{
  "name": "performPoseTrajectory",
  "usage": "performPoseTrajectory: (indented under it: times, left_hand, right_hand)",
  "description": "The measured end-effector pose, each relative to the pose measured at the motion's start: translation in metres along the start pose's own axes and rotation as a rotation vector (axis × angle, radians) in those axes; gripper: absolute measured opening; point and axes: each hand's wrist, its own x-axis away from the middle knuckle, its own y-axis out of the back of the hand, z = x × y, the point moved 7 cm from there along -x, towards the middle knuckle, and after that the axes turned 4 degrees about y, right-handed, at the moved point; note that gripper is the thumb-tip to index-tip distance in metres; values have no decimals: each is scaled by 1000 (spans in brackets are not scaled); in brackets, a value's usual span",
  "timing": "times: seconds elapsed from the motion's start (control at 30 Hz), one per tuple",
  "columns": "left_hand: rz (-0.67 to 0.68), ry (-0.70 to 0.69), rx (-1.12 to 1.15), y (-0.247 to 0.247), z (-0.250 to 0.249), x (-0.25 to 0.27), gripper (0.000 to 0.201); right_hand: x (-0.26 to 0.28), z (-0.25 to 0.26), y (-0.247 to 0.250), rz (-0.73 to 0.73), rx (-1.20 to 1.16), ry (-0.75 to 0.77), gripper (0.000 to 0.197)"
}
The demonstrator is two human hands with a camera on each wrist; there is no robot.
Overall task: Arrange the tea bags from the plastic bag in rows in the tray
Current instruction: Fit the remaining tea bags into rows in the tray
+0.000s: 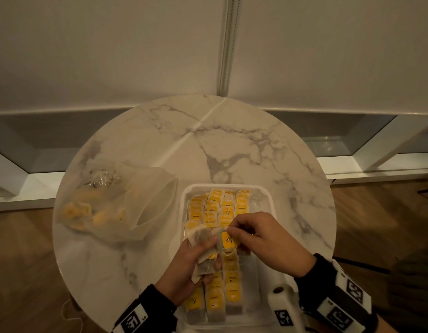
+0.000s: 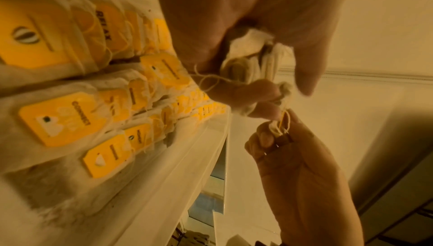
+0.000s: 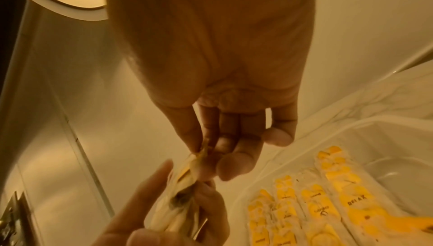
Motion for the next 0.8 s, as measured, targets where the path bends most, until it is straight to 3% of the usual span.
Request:
performPoseTrajectory:
  times: [0.2,0.33,0.5,0.67,0.8]
  left_hand:
    - [-9,-57,-5,-2,-7,-1,39]
    - [-27,-52,-43,-1,-6,-1,39]
    - [-71,-17,-29,1,-3,-2,38]
    - [-119,-5,-14,6,-4,-4,39]
    - [-105,11,-20,3,-3,-2,35]
  right_hand:
    - [2,-8,1,-87,-126,-49,15]
    - [2,-8,7,-126,-59,-13,11]
    - [5,2,41,-354,168,105,7]
    - [10,0,36,-133,336,92,11]
    - [14,-6,45,-192,454,110,13]
